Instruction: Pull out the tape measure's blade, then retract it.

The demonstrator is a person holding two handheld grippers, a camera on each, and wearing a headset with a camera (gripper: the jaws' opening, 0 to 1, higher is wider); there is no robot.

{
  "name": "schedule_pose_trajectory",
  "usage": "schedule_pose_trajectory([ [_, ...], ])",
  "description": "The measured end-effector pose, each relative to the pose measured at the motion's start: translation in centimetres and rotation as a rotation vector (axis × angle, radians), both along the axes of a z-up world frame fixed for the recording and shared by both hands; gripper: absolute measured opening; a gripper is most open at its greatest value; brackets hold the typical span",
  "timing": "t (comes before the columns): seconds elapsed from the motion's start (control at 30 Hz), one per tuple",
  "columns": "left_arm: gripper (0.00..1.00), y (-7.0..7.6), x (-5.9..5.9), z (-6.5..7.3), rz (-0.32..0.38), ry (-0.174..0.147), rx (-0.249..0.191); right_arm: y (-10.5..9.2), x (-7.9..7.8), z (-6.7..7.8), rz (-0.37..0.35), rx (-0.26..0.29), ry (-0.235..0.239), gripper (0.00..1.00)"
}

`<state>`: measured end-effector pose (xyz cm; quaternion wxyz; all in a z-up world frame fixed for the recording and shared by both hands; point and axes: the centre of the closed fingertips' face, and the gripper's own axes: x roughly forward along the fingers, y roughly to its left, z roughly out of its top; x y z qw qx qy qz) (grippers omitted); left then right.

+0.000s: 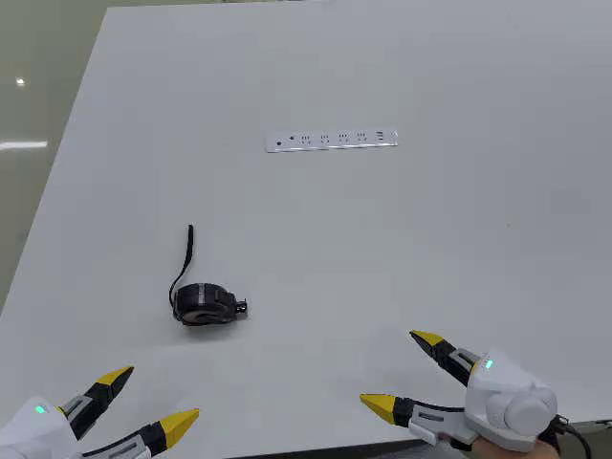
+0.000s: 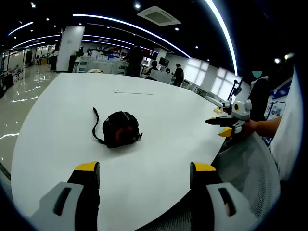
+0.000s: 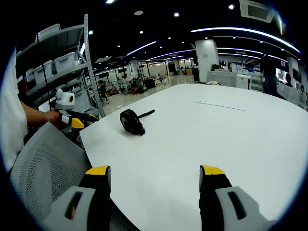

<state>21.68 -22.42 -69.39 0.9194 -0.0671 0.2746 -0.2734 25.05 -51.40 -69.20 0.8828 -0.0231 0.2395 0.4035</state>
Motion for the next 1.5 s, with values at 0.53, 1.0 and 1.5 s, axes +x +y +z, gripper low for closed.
schedule_pose_trajectory([
  [0.53,0.75,0.14,-0.03,-0.09,-0.009,0.001,-0.007,0.16,-0.14,-0.19,0.031,-0.009,-0.005,0.78],
  [1.0,0.76,-0.05,-0.03,-0.31,-0.030,-0.001,0.017,0.31,-0.34,-0.09,0.041,-0.008,0.001,0.77],
  [1.5,0.77,-0.12,0.37,-0.75,-0.079,0.004,0.052,0.78,-0.17,-0.40,0.079,-0.021,0.008,0.77],
])
